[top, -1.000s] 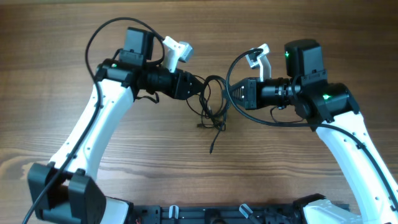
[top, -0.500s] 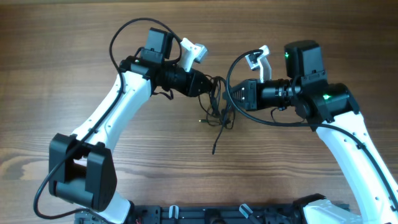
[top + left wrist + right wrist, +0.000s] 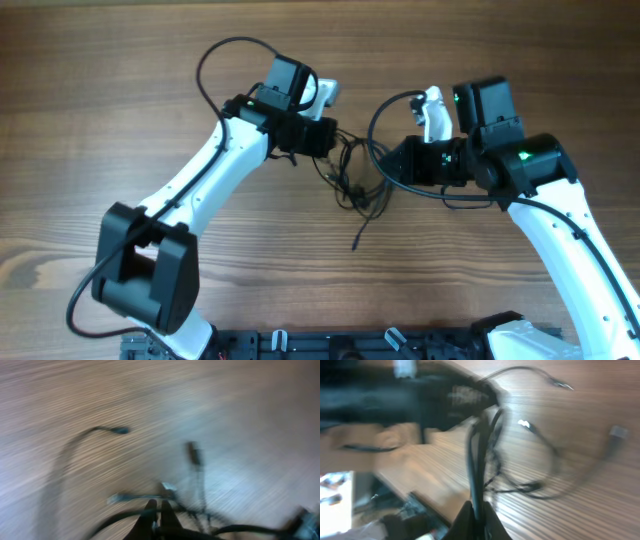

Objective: Untangle cables

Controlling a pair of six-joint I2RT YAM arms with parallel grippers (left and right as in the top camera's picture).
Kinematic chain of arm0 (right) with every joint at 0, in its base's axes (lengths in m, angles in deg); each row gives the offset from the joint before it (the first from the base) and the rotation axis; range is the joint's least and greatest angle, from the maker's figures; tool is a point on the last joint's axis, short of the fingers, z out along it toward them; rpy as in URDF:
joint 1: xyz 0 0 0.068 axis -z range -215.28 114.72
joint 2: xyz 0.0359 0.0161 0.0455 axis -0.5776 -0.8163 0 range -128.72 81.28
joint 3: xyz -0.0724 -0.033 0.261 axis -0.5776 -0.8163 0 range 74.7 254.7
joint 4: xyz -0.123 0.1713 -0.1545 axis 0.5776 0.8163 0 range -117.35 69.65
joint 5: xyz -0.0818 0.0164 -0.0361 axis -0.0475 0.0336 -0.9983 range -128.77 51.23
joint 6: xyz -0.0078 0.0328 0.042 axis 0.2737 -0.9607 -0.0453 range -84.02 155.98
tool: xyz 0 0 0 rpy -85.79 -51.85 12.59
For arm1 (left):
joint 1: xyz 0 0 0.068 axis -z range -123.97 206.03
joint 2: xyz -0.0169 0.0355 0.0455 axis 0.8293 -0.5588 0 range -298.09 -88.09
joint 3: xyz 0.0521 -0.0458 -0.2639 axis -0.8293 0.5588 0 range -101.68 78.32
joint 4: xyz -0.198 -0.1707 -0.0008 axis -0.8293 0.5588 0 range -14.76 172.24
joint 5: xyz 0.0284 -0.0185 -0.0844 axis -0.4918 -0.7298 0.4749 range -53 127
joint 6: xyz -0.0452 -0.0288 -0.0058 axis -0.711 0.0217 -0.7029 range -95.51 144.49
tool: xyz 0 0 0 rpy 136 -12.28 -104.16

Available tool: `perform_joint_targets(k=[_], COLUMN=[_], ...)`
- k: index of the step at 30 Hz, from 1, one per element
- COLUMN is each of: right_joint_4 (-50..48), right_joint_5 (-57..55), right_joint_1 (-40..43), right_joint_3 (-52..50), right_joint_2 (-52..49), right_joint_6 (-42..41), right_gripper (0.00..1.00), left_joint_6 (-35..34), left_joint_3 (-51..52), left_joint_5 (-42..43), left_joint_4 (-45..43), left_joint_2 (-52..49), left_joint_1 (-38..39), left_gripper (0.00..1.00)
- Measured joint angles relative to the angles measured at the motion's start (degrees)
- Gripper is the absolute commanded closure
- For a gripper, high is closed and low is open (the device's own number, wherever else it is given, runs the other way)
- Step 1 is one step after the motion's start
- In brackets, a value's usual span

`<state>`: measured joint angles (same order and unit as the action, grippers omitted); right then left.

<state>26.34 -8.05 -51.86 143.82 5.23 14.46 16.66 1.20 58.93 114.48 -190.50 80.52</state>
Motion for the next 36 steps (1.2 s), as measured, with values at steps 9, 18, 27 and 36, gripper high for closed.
perform_joint_targets(k=[9, 18, 27, 36], right_joint_4=[2.78, 0.63, -5.49, -6.86], right_joint_5=[-33.16, -43.36, -18.16, 15.61], right_joint_1=[-0.20, 6.05, 24.96, 18.10], right_joint_3=[-3.34, -3.41, -3.48, -3.15], right_joint_2=[-1.88, -8.68, -11.17, -5.01], right_joint_6=[-9.33, -10.38, 4.52, 20.31], right_gripper=[0.95, 0.92, 0.95, 0.96], left_joint_6=[-5.18, -5.38, -5.42, 3.82], left_joint_3=[-0.81, -0.94, -0.96, -1.09], left_joint_5=[-13.77, -15.98, -12.66, 1.57], left_joint_4=[8.79, 9.86, 10.84, 15.04], left_joint_2=[24.65, 43.54, 43.50, 34.69], left_joint_1=[-16.22, -29.31, -42.66, -37.75], left_gripper=[0.96, 0.96, 0.96, 0.42])
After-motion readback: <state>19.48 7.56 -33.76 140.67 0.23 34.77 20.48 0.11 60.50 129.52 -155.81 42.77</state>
